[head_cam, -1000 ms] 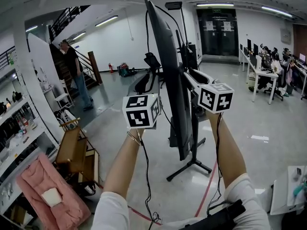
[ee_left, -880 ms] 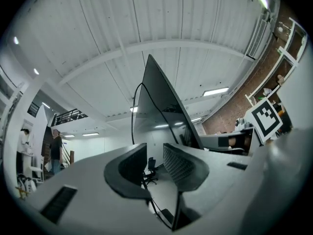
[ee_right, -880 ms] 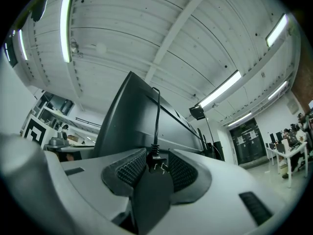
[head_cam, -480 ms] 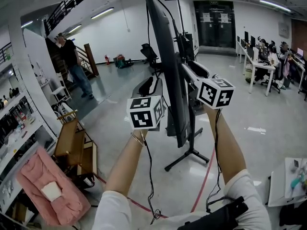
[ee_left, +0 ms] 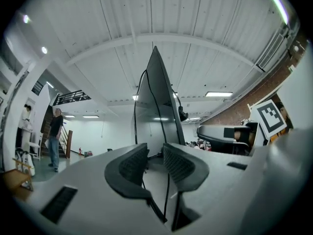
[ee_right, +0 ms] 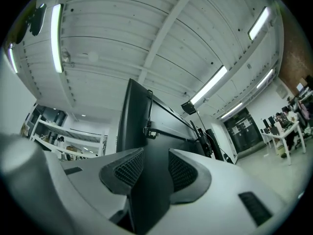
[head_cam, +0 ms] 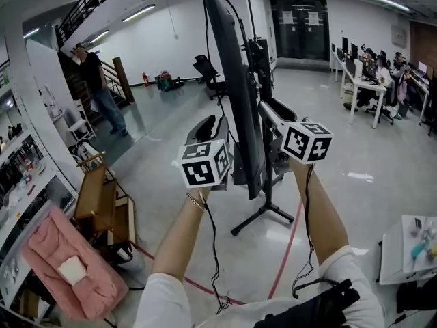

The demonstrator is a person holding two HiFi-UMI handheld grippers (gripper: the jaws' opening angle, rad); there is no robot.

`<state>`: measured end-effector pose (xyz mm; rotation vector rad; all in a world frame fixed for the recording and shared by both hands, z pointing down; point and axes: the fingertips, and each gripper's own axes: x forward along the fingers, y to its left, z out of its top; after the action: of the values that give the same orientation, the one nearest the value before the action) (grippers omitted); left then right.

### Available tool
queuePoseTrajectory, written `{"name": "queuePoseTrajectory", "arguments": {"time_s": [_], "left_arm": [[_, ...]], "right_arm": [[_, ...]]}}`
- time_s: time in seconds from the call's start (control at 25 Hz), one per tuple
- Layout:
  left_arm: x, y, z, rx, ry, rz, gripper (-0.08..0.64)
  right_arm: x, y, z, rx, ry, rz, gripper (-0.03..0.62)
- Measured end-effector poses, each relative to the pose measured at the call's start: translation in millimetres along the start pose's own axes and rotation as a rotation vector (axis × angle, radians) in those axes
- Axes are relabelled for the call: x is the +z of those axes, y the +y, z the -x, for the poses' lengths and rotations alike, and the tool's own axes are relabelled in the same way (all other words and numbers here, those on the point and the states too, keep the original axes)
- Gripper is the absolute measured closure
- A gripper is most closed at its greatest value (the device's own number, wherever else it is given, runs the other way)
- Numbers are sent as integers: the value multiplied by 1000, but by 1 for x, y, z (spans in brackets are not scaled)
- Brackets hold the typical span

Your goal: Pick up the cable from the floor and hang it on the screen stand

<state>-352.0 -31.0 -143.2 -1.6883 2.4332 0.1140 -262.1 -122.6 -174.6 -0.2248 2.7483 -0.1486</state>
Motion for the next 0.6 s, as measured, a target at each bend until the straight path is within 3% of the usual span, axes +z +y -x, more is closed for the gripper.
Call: {"name": "queuePoseTrajectory", "arguments": {"time_s": [0.12, 0.28, 0.44, 0.6], "left_arm": [[-13, -4, 7, 3, 17, 11, 463], [-33, -11, 20, -6, 36, 31, 463], [-54, -17, 34, -3, 59, 40, 463], [-79, -15, 47, 8, 112, 91, 463]], "right_arm": [[-9, 2, 11, -16, 19, -33, 426], [-27, 7, 24, -62, 75, 2, 433], [-51, 15, 39, -110, 137, 55, 490], [-77, 26, 52, -123, 194, 18, 517]]}}
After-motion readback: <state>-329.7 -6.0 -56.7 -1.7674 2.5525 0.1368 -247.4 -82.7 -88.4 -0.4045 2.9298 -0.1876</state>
